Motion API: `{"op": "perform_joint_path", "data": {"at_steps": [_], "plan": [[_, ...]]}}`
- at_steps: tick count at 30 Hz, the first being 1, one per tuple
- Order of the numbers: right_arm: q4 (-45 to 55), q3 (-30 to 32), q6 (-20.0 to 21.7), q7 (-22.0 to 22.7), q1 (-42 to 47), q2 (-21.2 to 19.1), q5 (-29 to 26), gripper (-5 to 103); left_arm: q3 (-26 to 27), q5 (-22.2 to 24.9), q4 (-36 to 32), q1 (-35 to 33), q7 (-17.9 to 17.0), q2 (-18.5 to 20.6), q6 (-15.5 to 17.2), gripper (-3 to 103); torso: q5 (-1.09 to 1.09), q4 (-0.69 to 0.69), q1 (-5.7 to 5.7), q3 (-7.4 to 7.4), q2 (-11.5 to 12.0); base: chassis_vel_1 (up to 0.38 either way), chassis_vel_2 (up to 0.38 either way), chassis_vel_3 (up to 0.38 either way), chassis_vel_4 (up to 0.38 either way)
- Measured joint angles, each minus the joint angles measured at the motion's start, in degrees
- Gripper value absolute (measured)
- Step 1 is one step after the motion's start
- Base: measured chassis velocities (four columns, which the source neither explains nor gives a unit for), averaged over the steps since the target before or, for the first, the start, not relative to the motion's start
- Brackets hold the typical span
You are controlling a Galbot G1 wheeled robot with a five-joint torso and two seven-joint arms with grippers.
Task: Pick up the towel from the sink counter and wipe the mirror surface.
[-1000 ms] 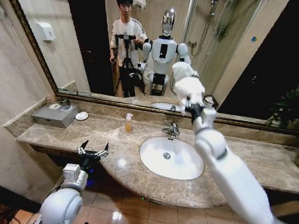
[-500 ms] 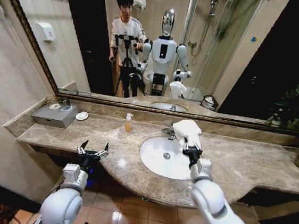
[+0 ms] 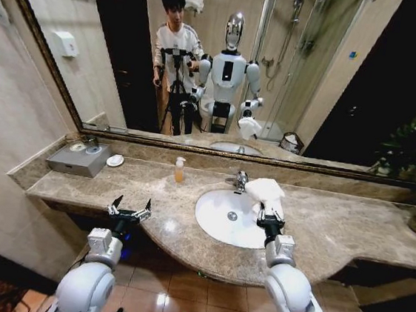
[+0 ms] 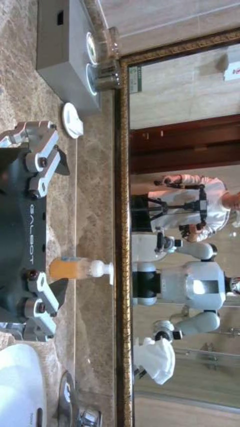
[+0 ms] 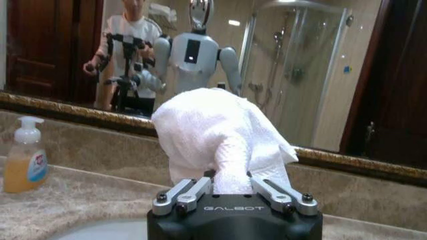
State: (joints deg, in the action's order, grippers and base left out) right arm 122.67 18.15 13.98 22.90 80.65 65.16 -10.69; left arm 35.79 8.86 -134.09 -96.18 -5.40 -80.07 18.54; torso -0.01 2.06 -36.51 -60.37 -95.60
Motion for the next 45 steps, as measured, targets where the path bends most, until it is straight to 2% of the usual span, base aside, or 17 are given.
{"op": "perform_joint_path", "data": {"at_steps": [10, 25, 27, 29, 33, 41, 45], "plan": [[3.29, 4.4, 0.32, -3.46, 3.08, -0.17, -1.65, 14, 0.0, 0.0, 0.0, 0.0, 0.0, 0.0, 0.0, 100, -0.01, -0.01, -0.01, -0.01, 0.0, 0.0, 0.0, 0.0, 0.0], [4.44, 6.14, -0.06, -3.87, 5.06, -0.46, -2.12, 14, -0.01, 0.0, 0.0, 0.01, 0.0, -0.01, 0.0, 100, 0.03, -0.02, -0.03, -0.01, 0.02, -0.13, -0.13, 0.115, 0.137], [4.43, 6.25, -0.77, -3.83, 5.27, -0.32, -1.97, 14, 0.0, 0.0, 0.0, 0.0, 0.0, -0.01, 0.0, 100, -0.03, -0.01, 0.0, 0.0, 0.0, -0.242, -0.215, 0.242, 0.239], [4.21, 6.22, -1.37, -3.81, 5.27, -0.2, -1.53, 14, -0.01, 0.0, 0.0, 0.0, 0.0, -0.01, 0.0, 100, 0.01, 0.01, 0.0, 0.0, 0.01, -0.204, -0.224, 0.23, 0.176], [2.79, 5.5, -1.88, -3.87, 4.63, 0.29, -0.73, 14, -0.03, 0.0, 0.0, 0.01, 0.0, -0.02, 0.0, 100, 0.02, -0.04, -0.02, -0.01, 0.02, -0.163, -0.204, 0.131, 0.126], [-2.72, 5.32, -1.52, -3.56, 0.35, 0.12, -2.38, 14, 0.0, 0.0, 0.0, -0.01, 0.0, 0.0, 0.0, 100, -0.01, 0.03, 0.0, 0.0, 0.01, 0.024, 0.004, -0.016, -0.012], [-6.3, 6.86, -0.17, -4.83, -2.34, -0.66, -4.42, 14, 0.0, 0.0, 0.0, 0.0, 0.0, 0.02, 0.0, 100, -0.01, -0.05, 0.01, 0.0, 0.01, 0.025, 0.022, -0.035, -0.017]]}}
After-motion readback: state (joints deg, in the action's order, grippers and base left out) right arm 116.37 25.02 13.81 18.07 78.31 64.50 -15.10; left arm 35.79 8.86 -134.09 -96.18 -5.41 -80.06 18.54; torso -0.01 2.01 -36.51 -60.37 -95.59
